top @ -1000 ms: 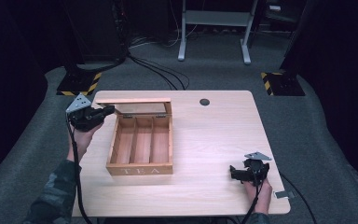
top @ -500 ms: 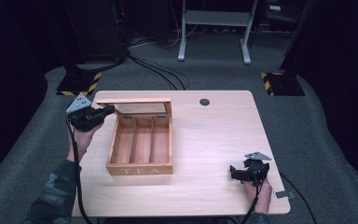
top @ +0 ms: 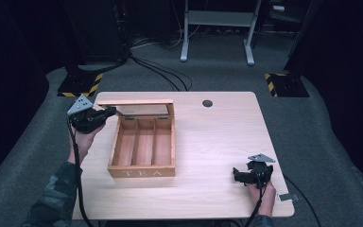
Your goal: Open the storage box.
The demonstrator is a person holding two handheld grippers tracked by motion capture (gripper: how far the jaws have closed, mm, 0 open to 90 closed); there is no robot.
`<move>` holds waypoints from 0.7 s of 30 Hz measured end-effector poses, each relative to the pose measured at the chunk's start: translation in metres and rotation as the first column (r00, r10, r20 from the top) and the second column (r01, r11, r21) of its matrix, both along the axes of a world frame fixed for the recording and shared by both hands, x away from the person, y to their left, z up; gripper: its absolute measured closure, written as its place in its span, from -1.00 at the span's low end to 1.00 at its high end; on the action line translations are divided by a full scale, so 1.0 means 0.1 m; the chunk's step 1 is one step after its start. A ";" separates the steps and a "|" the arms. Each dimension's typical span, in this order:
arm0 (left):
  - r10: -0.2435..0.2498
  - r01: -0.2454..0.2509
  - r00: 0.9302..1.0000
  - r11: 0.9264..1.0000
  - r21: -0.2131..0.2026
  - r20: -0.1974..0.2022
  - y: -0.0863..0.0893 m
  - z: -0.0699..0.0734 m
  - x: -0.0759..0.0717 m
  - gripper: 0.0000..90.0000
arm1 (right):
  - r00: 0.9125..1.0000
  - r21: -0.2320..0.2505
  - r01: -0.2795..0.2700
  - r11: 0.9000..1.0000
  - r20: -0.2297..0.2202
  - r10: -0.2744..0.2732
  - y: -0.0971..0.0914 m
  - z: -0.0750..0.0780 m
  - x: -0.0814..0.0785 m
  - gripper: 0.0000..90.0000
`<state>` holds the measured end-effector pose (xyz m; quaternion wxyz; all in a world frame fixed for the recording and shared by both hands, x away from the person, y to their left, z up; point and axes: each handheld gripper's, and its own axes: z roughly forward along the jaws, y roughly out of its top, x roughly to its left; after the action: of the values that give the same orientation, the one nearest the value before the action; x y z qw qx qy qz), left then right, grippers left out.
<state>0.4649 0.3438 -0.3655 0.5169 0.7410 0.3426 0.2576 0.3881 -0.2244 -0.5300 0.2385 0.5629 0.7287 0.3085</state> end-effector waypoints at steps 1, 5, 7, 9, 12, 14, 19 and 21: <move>0.000 0.000 1.000 1.000 0.000 0.000 0.00 0.00 0.00 0.99 | 1.000 0.000 0.000 1.000 0.000 0.000 0.00 0.00 0.00 -1.00; 0.000 0.000 1.000 1.000 -0.001 0.004 0.00 0.00 -0.02 0.99 | 1.000 0.000 0.000 1.000 0.000 0.000 0.00 0.00 0.00 -1.00; -0.002 0.002 1.000 1.000 -0.001 0.003 0.00 0.00 -0.02 0.99 | 1.000 0.000 0.000 1.000 0.000 0.000 0.00 0.00 0.00 -1.00; -0.003 0.003 1.000 1.000 -0.001 0.000 0.00 0.00 -0.03 0.99 | 1.000 0.000 0.001 1.000 0.000 -0.001 0.00 0.00 0.00 -1.00; -0.006 0.006 1.000 1.000 0.002 0.002 0.00 -0.01 -0.04 0.99 | 1.000 0.000 0.001 1.000 0.000 -0.001 0.00 0.00 0.00 -1.00; -0.007 0.007 1.000 1.000 0.006 0.001 0.00 -0.01 -0.05 0.99 | 1.000 0.000 0.000 1.000 0.000 0.000 0.00 0.00 0.00 -1.00; -0.006 0.006 1.000 1.000 0.016 0.011 -0.01 -0.04 -0.09 0.99 | 1.000 0.000 0.001 1.000 0.000 -0.001 0.00 0.00 0.00 -1.00; -0.006 0.006 1.000 1.000 0.021 0.012 -0.01 -0.04 -0.11 0.99 | 1.000 0.000 0.001 1.000 0.000 -0.001 0.00 0.00 0.00 -1.00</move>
<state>0.4544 0.3429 -0.3697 0.5122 0.7457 0.3345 0.2641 0.3880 -0.2243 -0.5300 0.2385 0.5633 0.7286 0.3083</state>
